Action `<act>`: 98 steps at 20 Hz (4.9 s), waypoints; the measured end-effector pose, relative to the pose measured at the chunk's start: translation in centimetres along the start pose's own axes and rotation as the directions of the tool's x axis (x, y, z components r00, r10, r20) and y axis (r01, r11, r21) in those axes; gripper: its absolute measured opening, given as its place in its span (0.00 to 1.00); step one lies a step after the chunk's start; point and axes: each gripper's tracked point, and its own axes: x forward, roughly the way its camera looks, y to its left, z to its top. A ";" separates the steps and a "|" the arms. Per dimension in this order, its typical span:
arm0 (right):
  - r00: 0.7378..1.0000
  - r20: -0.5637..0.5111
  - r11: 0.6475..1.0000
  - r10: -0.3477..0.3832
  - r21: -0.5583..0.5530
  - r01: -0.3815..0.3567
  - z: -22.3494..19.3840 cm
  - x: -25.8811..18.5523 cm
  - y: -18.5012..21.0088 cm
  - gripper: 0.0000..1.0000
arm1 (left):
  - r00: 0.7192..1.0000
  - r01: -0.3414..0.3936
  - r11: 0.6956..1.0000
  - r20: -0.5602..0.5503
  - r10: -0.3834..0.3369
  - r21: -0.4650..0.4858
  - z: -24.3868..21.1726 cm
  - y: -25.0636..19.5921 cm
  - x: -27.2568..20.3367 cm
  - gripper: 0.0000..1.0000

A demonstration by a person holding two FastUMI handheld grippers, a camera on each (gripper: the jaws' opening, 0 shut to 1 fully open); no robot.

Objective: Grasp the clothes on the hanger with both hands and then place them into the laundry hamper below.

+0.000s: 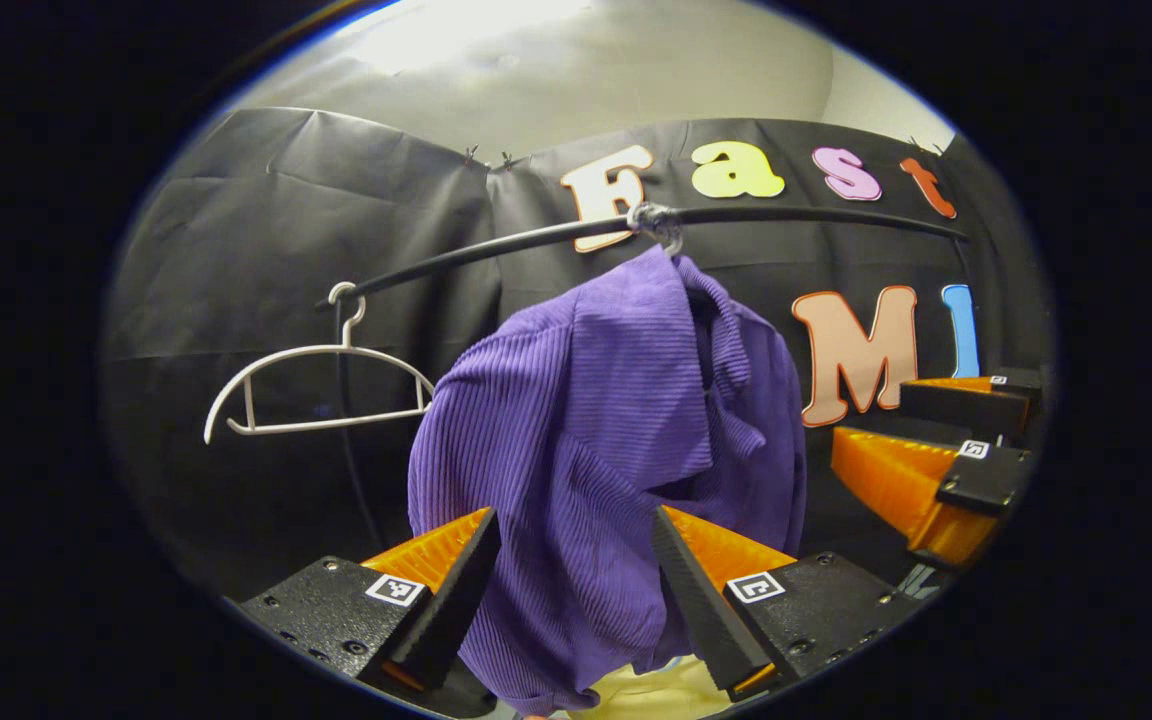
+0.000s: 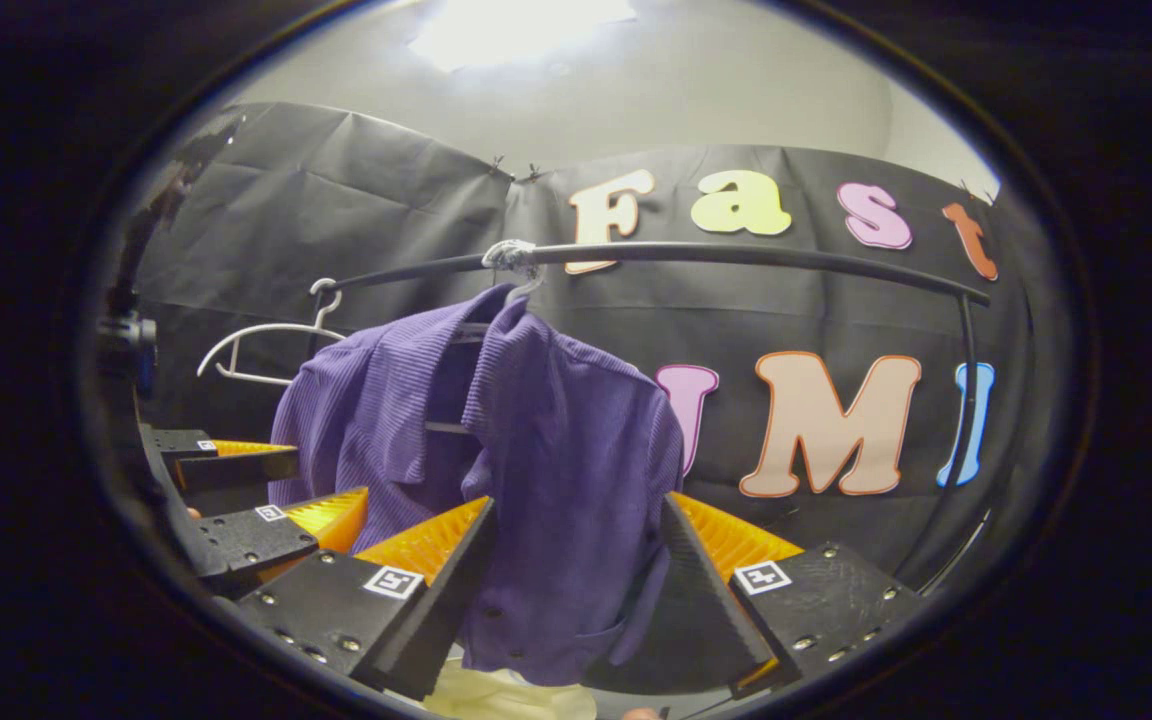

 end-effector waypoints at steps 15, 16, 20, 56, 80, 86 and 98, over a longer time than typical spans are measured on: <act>0.999 -0.034 0.999 -0.038 -0.004 0.038 -1.7 1.9 -0.7 0.97 | 0.999 -0.007 1.000 -0.048 0.007 0.011 -3.3 2.0 3.7 0.34; 0.999 -0.037 0.999 -0.035 -0.006 0.034 -1.8 2.1 -0.5 0.97 | 0.998 -0.022 1.000 -0.050 0.022 0.005 -3.2 2.6 3.8 0.25; 0.999 -0.054 1.000 -0.005 0.009 0.005 -2.5 2.8 0.6 0.98 | 0.998 -0.037 0.999 -0.056 0.036 -0.010 -3.1 3.0 3.7 0.00; 0.972 -0.223 0.986 -0.076 0.130 0.107 -8.3 10.6 2.2 0.05 | 0.990 -0.077 0.995 0.113 0.084 -0.070 6.4 9.4 -0.7 0.00; 0.967 -0.016 0.957 -0.255 0.138 0.255 0.4 13.5 -8.8 0.09 | 0.965 -0.029 0.990 0.253 0.064 -0.140 16.4 13.6 -0.3 0.00; 0.962 0.010 0.951 -0.274 0.148 0.270 1.4 14.4 -9.9 0.09 | 0.966 -0.023 0.981 0.249 0.071 -0.193 16.9 15.3 1.3 0.00; 0.951 0.063 0.944 -0.302 0.155 0.290 3.3 15.3 -11.0 0.09 | 0.966 -0.024 0.988 0.252 0.062 -0.153 16.1 17.3 4.9 0.00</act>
